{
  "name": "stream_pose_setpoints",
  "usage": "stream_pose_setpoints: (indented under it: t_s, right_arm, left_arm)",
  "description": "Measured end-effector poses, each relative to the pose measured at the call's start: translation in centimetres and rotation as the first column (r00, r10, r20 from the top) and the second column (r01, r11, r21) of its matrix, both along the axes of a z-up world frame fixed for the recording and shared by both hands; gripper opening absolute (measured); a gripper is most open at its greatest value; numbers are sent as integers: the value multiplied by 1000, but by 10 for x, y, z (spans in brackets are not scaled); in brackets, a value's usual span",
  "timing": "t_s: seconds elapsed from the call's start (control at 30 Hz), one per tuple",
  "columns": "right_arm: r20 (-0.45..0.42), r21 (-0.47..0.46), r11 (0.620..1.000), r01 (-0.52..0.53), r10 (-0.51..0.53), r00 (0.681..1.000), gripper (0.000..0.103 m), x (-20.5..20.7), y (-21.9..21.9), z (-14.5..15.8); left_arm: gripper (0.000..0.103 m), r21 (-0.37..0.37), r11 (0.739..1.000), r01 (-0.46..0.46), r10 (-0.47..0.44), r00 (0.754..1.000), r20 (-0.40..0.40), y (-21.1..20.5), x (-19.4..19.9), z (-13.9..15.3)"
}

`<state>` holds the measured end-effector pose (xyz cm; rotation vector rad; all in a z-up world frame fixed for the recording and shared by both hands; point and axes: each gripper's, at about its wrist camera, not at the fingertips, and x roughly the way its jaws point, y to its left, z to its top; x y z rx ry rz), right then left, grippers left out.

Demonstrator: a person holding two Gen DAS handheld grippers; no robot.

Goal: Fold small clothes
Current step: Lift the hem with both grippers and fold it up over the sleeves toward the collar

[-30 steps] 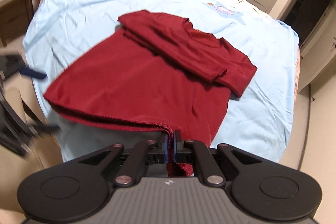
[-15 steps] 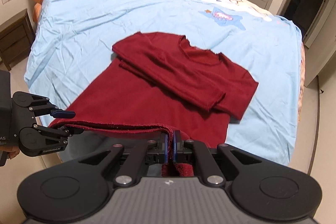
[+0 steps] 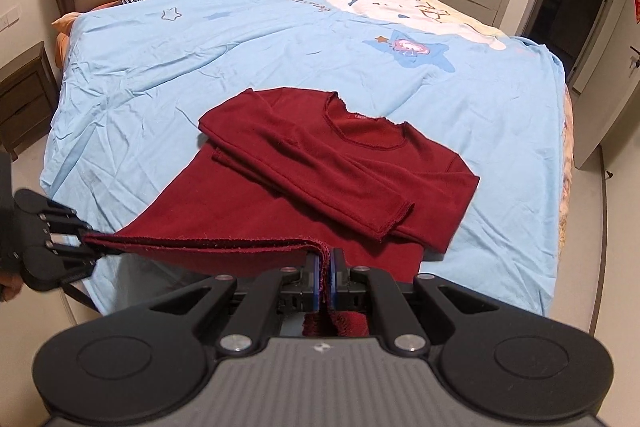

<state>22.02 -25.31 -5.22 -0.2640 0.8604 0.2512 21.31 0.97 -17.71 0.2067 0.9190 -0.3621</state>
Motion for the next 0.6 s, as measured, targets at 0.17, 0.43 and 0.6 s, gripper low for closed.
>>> stream_pose_setpoints:
  t_s: [0.17, 0.43, 0.6]
  right_arm:
    - [35, -3, 1000, 20, -20, 999, 5, 22, -7, 4]
    - [102, -14, 998, 62, -60, 993, 5, 106, -34, 8]
    - [75, -11, 995, 95, -93, 993, 5, 181, -56, -17]
  left_arm:
    - [5, 5, 1000, 10, -11, 997, 72, 1, 45, 40]
    - [6, 84, 980, 179, -183, 982, 41, -30, 168, 87]
    - [6, 129, 960, 250, -248, 968, -38, -56, 256, 75]
